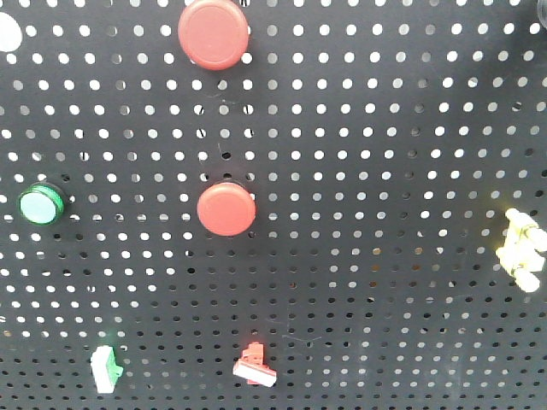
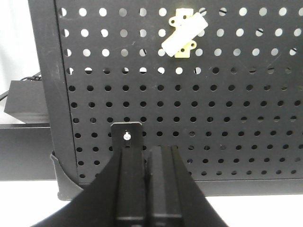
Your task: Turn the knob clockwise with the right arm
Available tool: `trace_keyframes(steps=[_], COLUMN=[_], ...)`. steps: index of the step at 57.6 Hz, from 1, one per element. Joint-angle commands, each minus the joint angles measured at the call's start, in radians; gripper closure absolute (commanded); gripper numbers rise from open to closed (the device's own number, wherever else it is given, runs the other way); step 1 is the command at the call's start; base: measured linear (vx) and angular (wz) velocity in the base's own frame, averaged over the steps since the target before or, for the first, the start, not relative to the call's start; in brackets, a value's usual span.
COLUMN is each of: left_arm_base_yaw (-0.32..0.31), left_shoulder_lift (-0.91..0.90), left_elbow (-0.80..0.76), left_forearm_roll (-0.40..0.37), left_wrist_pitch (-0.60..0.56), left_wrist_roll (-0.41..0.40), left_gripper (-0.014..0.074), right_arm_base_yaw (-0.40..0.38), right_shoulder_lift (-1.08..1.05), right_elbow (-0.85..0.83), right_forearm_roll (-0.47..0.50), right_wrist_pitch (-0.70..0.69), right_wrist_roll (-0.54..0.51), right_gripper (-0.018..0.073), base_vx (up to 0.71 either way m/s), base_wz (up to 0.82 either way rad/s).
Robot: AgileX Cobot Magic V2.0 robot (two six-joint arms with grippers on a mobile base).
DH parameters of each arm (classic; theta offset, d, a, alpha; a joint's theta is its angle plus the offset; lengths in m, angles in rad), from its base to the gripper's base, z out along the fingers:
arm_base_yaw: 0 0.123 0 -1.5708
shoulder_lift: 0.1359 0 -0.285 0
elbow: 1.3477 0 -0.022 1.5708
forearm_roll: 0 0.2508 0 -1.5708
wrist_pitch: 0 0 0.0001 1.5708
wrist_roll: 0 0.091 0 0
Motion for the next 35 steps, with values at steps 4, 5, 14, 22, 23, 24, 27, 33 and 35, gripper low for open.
trace_keyframes(steps=[4, 5, 14, 22, 23, 24, 27, 33, 35], left_arm_base_yaw=[-0.006, -0.006, -0.006, -0.006, -0.006, -0.006, -0.006, -0.006, -0.006], left_shoulder_lift=[-0.01, -0.01, -0.01, -0.01, -0.01, -0.01, -0.01, -0.01, -0.01], left_elbow=[0.011, 0.011, 0.011, 0.011, 0.011, 0.011, 0.011, 0.011, 0.011], left_forearm_roll=[-0.004, -0.004, -0.004, -0.004, -0.004, -0.004, -0.004, -0.004, -0.004], left_wrist_pitch=[-0.086, -0.086, -0.086, -0.086, -0.086, -0.086, -0.086, -0.086, -0.086], left_wrist_roll=[-0.005, -0.005, -0.005, -0.005, -0.005, -0.005, -0.005, -0.005, -0.005], left_gripper=[0.0603, 0.0603, 0.0603, 0.0603, 0.0603, 0.0603, 0.0603, 0.0603, 0.0603], right_arm_base_yaw=[0.0, 0.0, 0.0, 0.0, 0.0, 0.0, 0.0, 0.0, 0.0], right_shoulder_lift=[0.03, 0.03, 0.03, 0.03, 0.03, 0.03, 0.03, 0.02, 0.013], right_elbow=[-0.016, -0.016, -0.016, -0.016, -0.016, -0.016, -0.016, -0.016, -0.016], right_forearm_roll=[0.172, 0.185, 0.281, 0.276, 0.275, 0.272, 0.27, 0.272, 0.272], right_wrist_pitch=[-0.104, -0.11, -0.177, -0.184, -0.182, -0.179, -0.172, -0.155, -0.147], right_wrist_roll=[0.227, 0.239, 0.306, 0.306, 0.306, 0.306, 0.306, 0.306, 0.311], right_gripper=[0.0568, 0.0568, 0.0568, 0.0568, 0.0568, 0.0568, 0.0568, 0.0568, 0.0568], base_vx=[0.0, 0.0, 0.0, 0.0, 0.0, 0.0, 0.0, 0.0, 0.0], base_wz=[0.0, 0.0, 0.0, 0.0, 0.0, 0.0, 0.0, -0.01, 0.0])
